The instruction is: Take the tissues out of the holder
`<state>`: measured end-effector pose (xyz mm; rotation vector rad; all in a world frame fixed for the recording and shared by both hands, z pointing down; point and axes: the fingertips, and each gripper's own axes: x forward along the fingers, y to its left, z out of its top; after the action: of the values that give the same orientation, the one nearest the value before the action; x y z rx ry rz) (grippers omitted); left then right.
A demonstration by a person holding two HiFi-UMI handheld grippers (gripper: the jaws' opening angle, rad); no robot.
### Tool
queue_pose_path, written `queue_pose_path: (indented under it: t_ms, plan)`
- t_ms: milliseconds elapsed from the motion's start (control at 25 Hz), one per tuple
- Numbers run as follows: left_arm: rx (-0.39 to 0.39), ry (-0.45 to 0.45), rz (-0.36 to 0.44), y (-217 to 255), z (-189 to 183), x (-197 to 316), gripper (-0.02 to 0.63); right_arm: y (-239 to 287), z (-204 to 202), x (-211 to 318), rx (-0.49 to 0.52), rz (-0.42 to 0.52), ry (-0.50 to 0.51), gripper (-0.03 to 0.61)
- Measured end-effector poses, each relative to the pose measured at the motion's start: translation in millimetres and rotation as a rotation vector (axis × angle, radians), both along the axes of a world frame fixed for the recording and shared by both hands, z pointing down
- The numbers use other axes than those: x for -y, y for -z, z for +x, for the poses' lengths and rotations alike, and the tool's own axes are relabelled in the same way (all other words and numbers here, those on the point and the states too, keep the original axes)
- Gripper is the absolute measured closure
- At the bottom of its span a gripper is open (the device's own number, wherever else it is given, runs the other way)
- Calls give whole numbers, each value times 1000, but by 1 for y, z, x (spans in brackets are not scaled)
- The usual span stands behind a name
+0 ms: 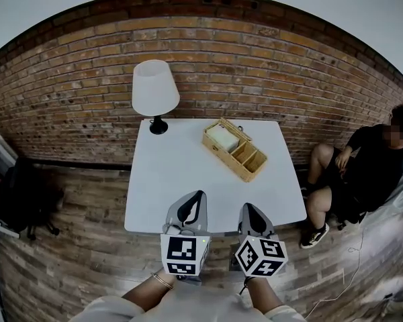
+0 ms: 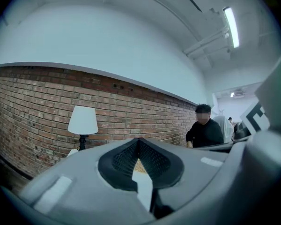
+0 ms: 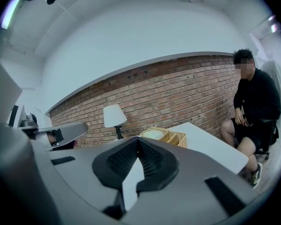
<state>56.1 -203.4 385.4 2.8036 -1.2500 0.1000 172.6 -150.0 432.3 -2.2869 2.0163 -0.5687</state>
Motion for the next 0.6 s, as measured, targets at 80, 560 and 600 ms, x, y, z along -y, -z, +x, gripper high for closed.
queue_pose_path:
  t_ms: [80,560,600]
  plan:
    - [-3,-4,-3,-3,4,9,607,-2,2,8,-2,-4,-2,572]
    - [-12,0,-32,-10,29,46,607,0,4,49,-8,-4,57,571]
    - [-10,5,-37,-11,31,49,607,-1,5,53,-8,-6,66,571]
